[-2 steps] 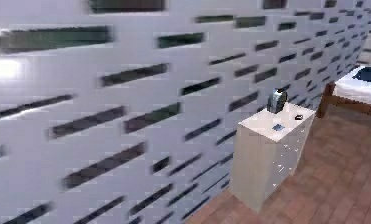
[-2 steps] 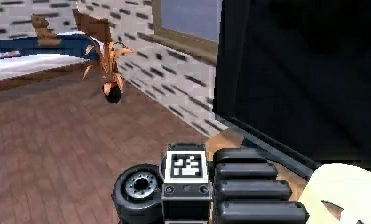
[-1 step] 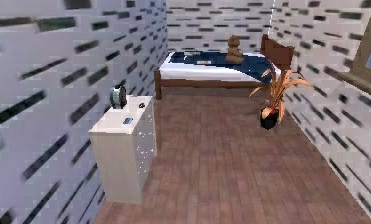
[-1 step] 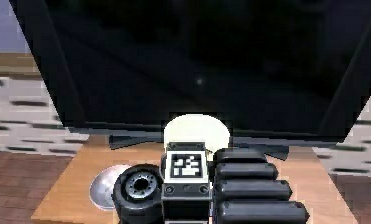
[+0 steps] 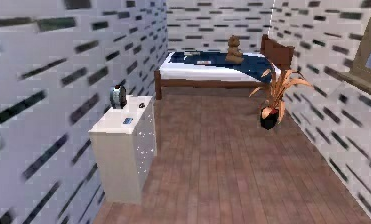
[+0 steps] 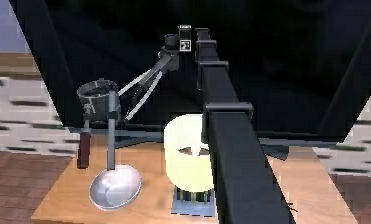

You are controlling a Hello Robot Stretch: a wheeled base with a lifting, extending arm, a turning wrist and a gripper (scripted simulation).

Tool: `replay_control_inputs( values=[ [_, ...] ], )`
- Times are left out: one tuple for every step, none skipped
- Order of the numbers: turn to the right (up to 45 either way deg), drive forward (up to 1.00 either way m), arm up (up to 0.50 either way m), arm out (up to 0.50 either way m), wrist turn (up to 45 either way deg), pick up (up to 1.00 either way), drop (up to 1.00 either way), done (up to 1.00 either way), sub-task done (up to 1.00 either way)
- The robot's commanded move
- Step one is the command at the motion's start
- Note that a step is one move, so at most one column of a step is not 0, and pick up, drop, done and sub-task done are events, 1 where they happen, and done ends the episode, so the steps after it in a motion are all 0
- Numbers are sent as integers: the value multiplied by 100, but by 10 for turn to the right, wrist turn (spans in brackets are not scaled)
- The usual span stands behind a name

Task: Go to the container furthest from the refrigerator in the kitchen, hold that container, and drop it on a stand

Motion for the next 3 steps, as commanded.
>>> replay_control_inputs(
  values=[
    [0,0,0,0,450,0,0,0,0],
    [0,0,0,0,450,0,0,0,0],
    [0,0,0,0,0,0,100,0,0]
  ],
)
